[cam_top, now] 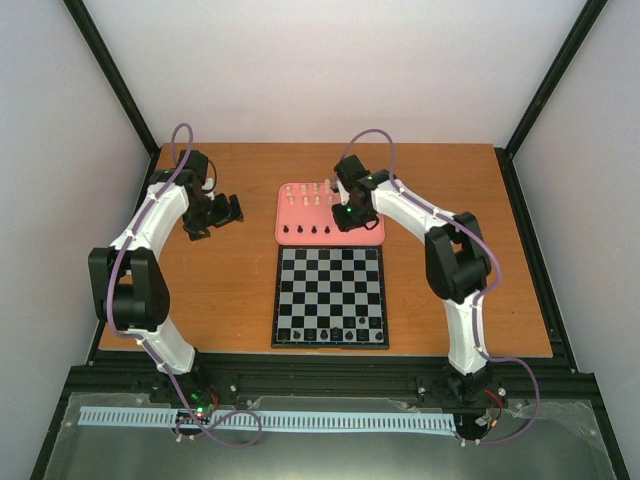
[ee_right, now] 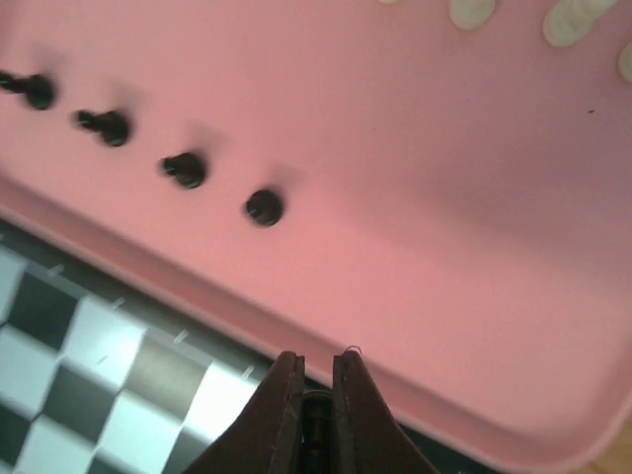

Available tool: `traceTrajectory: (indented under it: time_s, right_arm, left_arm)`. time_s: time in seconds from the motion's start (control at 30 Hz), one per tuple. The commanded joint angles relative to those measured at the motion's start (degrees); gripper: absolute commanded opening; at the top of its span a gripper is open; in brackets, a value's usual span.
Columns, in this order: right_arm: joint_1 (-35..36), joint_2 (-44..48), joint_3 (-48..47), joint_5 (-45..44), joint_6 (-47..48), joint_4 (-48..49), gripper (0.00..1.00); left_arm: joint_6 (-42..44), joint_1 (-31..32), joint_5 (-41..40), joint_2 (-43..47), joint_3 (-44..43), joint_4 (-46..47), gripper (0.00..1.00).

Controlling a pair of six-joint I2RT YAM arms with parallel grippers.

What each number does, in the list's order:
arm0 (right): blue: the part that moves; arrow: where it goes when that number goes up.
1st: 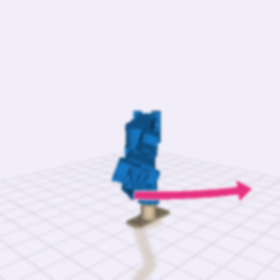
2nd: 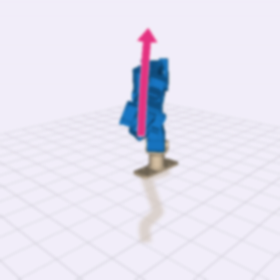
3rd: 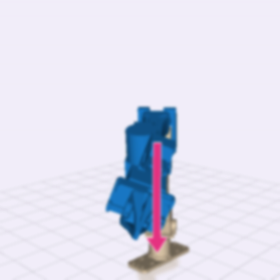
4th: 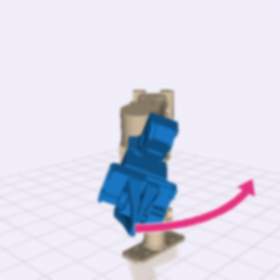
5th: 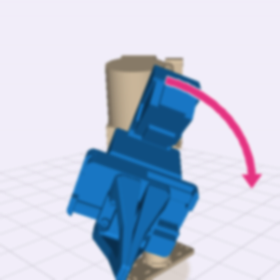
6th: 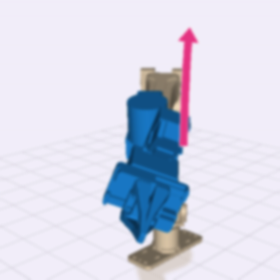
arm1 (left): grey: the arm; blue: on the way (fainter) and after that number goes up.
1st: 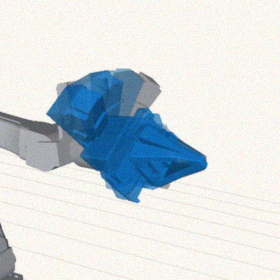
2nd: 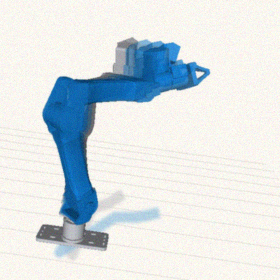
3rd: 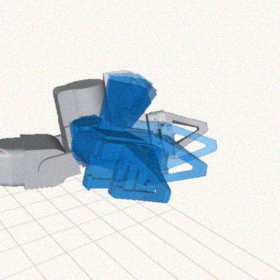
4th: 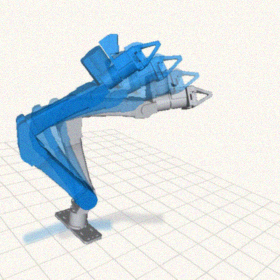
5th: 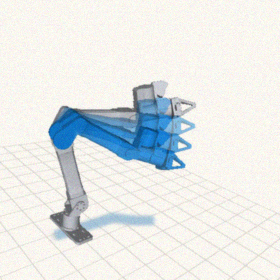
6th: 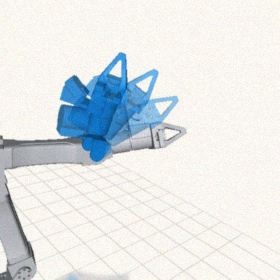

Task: Set up the chess pieces on the board
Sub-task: Pick up the chess piece from the storage box, then place the chess piece on the chessboard.

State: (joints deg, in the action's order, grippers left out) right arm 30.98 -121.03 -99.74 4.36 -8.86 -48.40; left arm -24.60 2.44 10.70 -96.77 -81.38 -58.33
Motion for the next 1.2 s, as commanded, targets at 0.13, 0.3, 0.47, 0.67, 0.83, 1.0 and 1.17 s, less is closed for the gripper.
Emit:
traceTrajectory:
  time_s: [0.13,0.3,0.47,0.67,0.83,1.0,1.17]
  right_arm:
    - [9.41,17.68,15.99,1.65,-4.65,1.82,0.03]
    - [18.16,23.9,26.15,3.1,-8.7,3.13,0.03]
    - [23.67,26.55,32.67,2.75,-12.13,4.8,0.03]
    - [26.21,27.08,35.73,1.46,-15.18,5.49,0.03]
    - [26.32,26.56,37.65,1.47,-15.96,6.24,0.03]
    - [26.26,26.16,38.53,0.0,-15.85,6.75,0.04]
    - [26.32,25.17,38.22,-0.06,-15.06,7.33,0.04]
  left_arm:
    - [0.75,0.34,0.77,2.34,-0.09,0.68,1.0]
    - [0.78,0.34,1.0,2.83,0.86,1.07,1.0]
    - [0.78,0.32,1.08,3.1,1.13,1.15,1.0]
    - [0.67,0.36,1.38,3.26,1.47,1.41,1.0]
    - [0.65,0.36,1.54,3.53,1.49,1.37,1.0]
    - [0.61,0.3,1.2,4.13,1.77,1.35,1.0]
    - [0.52,0.37,0.93,4.45,2.0,1.2,1.0]
